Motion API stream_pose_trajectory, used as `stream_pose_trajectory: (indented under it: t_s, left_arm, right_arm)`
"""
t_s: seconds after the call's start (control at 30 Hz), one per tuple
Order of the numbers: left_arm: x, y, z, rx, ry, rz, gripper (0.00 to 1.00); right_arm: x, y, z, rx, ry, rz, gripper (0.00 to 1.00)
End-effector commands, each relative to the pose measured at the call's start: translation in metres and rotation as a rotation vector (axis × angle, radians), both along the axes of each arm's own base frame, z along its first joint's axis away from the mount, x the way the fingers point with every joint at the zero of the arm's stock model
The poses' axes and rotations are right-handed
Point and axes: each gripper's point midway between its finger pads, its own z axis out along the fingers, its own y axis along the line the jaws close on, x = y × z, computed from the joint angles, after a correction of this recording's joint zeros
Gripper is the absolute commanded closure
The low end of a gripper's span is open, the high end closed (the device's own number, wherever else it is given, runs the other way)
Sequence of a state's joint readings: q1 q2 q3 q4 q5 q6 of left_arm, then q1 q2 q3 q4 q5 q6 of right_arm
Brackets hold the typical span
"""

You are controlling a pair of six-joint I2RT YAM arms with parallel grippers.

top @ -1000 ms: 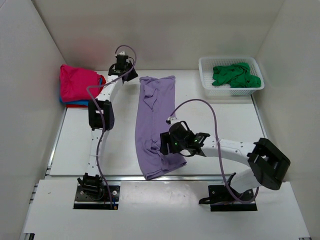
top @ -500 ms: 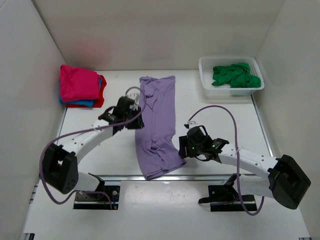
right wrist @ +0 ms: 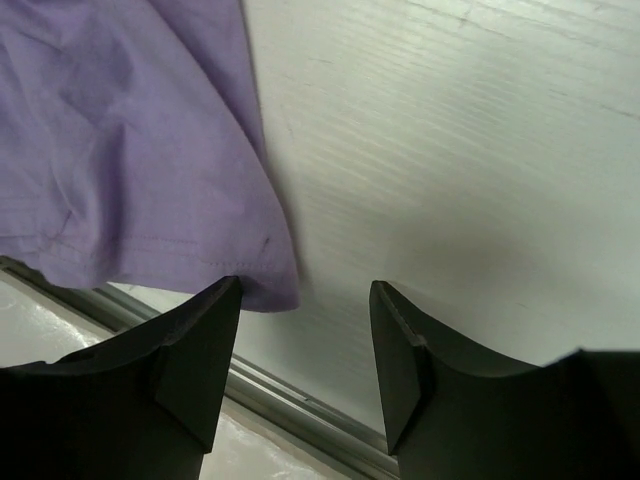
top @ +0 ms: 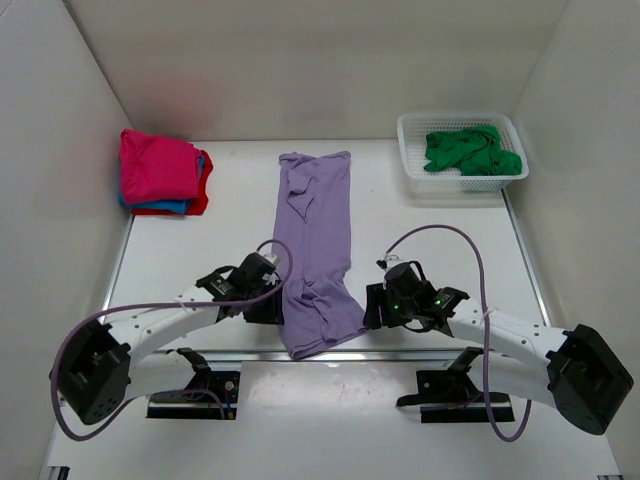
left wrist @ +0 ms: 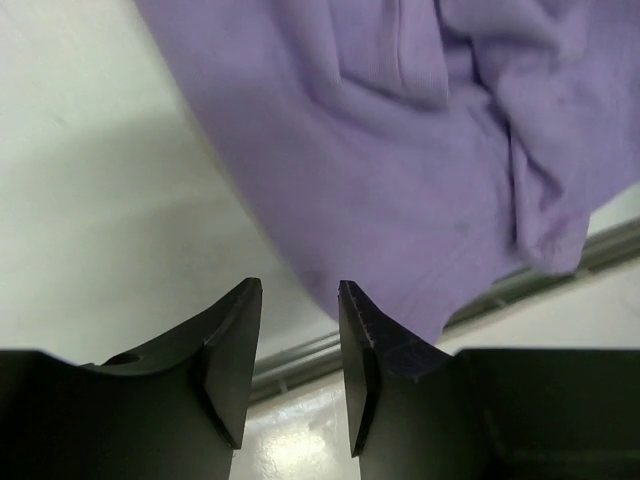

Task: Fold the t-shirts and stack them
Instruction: Grab the bottom of the folded rectangular tshirt with both arms

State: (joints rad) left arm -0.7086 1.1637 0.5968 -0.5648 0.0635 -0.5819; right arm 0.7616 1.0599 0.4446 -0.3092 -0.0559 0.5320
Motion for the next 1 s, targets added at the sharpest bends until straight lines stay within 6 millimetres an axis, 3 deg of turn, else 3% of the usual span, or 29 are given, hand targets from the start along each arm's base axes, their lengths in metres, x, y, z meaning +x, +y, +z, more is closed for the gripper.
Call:
stream_pose_trajectory:
  t_s: [0.0, 0.33, 0.53, 0.67, 0.7, 0.73, 0.77, 0.83, 0.9, 0.97]
  left_arm:
    - [-0.016, -0.007, 0.002, -0.069, 0.028, 0.027, 0.52]
    - [-0.046, -0.033, -0.01, -0.164, 0.089, -0.009, 0.49]
    - [-0.065, -0.034, -0.014, -0.128, 0.133, -0.051, 0.48]
    - [-0.071, -0.035, -0.02, -0.152, 0.154, -0.033, 0.48]
    - [-0.074, -0.036, -0.022, -0.154, 0.163, -0.038, 0.5]
    - [-0.074, -0.036, -0.024, -0.153, 0.161, -0.045, 0.63]
    - [-0.074, -0.036, -0.025, -0.15, 0.168, -0.035, 0.83]
    - [-0.076, -0.031, -0.031, -0.128, 0.173, -0.036, 0.88]
    - [-0.073, -0.029, -0.029, -0.118, 0.158, -0.031, 1.0]
    - [-0.077, -0.02, -0.03, -0.091, 0.167, -0.019, 1.0]
  right_arm:
    - [0.001, 0.015, 0.006, 0.048, -0.005, -0.002, 0.48]
    - [-0.004, 0.031, -0.003, 0.037, 0.03, 0.029, 0.52]
    - [-0.007, 0.035, 0.0, 0.03, 0.053, 0.035, 0.57]
    - [-0.019, 0.037, -0.007, 0.019, 0.098, 0.044, 0.59]
    - [-0.022, 0.039, -0.009, 0.015, 0.103, 0.06, 0.69]
    - [-0.025, 0.039, -0.011, 0.011, 0.112, 0.065, 0.94]
    - [-0.027, 0.041, -0.011, 0.01, 0.121, 0.072, 1.0]
    - [-0.037, 0.044, -0.013, -0.012, 0.14, 0.1, 1.0]
    - [-0.039, 0.045, -0.008, -0.021, 0.135, 0.112, 1.0]
    - [-0.045, 0.047, -0.005, -0.035, 0.139, 0.118, 1.0]
